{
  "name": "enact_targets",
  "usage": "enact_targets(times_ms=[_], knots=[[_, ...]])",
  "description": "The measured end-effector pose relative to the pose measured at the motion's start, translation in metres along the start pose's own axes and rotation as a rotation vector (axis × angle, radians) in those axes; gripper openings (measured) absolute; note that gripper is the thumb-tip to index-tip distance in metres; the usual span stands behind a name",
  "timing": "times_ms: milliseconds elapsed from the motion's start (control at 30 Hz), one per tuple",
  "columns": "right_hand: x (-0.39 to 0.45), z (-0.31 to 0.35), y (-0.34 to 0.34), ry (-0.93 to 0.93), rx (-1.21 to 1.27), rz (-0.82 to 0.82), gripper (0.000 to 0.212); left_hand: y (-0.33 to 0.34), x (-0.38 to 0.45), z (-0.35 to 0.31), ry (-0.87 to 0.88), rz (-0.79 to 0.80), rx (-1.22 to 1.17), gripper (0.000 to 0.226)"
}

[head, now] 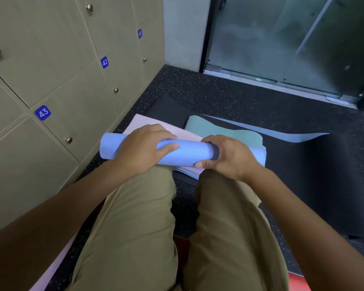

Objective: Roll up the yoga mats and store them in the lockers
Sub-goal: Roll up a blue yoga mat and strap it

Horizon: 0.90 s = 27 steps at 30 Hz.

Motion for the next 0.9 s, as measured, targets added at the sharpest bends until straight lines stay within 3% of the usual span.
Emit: enact_targets(times_ms=[133,267,467,667,900], knots=[[0.014,-0.007,-0.001,0.012,0.034,0.124,0.05,0.005,-0.011,0.007,0.136,0.004,0.329,0.071],[0.027,-0.012,0.002,0.007,0.042,0.222,0.05,0.012,-0.009,0.014,0.179,0.015,0.465,0.095],[0.03,-0.012,0.002,0.017,-0.062,0.247,0.052,0.018,0.011,0.016,0.111,0.084,0.505,0.094],[0.02,-0.016,0.008,-0.006,-0.367,-0.08,0.078,0.018,0.034,0.024,0.01,0.226,0.5,0.087],[0.019,-0.028,0.028,0.001,-0.478,-0.211,0.085,0.021,0.053,0.028,-0.083,0.398,0.425,0.074]])
Point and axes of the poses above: each hand's wrist, its own x-axis towards the middle knuckle, its own y-axis out of the palm, z = x × y, the point moved 4 cm from there along x, towards the middle knuckle, and after that the axes turned 11 degrees about -x, right-handed, at the moved point
